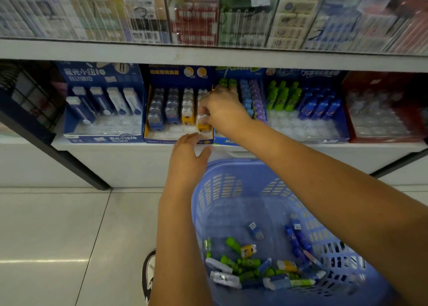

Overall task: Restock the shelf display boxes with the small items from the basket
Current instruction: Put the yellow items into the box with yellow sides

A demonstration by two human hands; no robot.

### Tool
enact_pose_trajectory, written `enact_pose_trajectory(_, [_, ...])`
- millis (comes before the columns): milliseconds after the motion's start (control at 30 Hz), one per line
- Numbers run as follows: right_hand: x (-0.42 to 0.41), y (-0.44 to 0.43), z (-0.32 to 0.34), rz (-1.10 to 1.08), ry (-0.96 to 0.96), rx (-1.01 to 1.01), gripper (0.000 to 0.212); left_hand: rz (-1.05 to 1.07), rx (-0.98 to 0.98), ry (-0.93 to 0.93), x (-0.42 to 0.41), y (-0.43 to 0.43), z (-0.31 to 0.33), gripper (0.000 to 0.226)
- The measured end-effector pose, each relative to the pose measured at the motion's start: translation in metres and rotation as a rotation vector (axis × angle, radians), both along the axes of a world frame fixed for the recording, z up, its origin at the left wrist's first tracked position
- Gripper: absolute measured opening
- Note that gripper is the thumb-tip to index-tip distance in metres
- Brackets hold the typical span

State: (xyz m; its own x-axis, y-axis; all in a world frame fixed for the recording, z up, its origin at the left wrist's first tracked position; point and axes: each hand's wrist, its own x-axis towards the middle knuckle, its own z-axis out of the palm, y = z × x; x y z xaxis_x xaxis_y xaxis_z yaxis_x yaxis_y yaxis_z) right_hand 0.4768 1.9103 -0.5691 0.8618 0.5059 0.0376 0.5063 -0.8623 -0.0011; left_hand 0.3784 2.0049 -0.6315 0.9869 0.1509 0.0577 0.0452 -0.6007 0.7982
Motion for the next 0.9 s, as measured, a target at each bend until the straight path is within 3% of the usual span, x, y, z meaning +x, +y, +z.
enact_pose_trajectory(133, [-0.026,-0.036,0.008,0.029,0.056,0.352,0.026,0.247,-0.122,-0.231,-0.011,-0.012,0.015,0.020])
enact_pose_trajectory(200, [-0.046,-0.068,0.002,0.023,0.186,0.421,0.015,0.199,-0.125,-0.181,-0.010,-0.027,0.016,0.021])
enact_pose_trajectory(367, [-0.100,-0.139,-0.078,-0.138,0.720,0.017,0.003,-0.195,0.136,0.308,-0.017,-0.084,-0.025,0.028])
enact_pose_trajectory(433, [-0.119,-0.159,-0.122,-0.214,0.865,-0.131,0.024,-0.277,0.306,0.618,-0.025,-0.114,-0.061,0.025])
enact_pose_trajectory(500, [-0.137,-0.175,-0.159,-0.268,0.957,-0.166,0.031,-0.256,0.533,0.936,-0.042,-0.135,-0.090,0.022])
enact_pose_trajectory(533, [-0.143,-0.181,-0.173,-0.262,0.988,-0.194,0.032,-0.336,0.457,0.997,-0.050,-0.143,-0.109,0.021])
enact_pose_trajectory(600, [-0.153,-0.190,-0.201,-0.200,1.071,-0.290,0.037,-0.534,0.308,0.961,-0.065,-0.152,-0.141,0.024])
enact_pose_trajectory(700, [-0.163,-0.202,-0.228,-0.112,1.162,-0.400,0.039,-0.504,0.299,0.882,-0.082,-0.149,-0.164,0.030])
enact_pose_trajectory(900, [-0.164,-0.210,-0.262,0.080,1.126,-0.525,0.044,-0.539,0.502,0.863,-0.083,-0.140,-0.202,0.030])
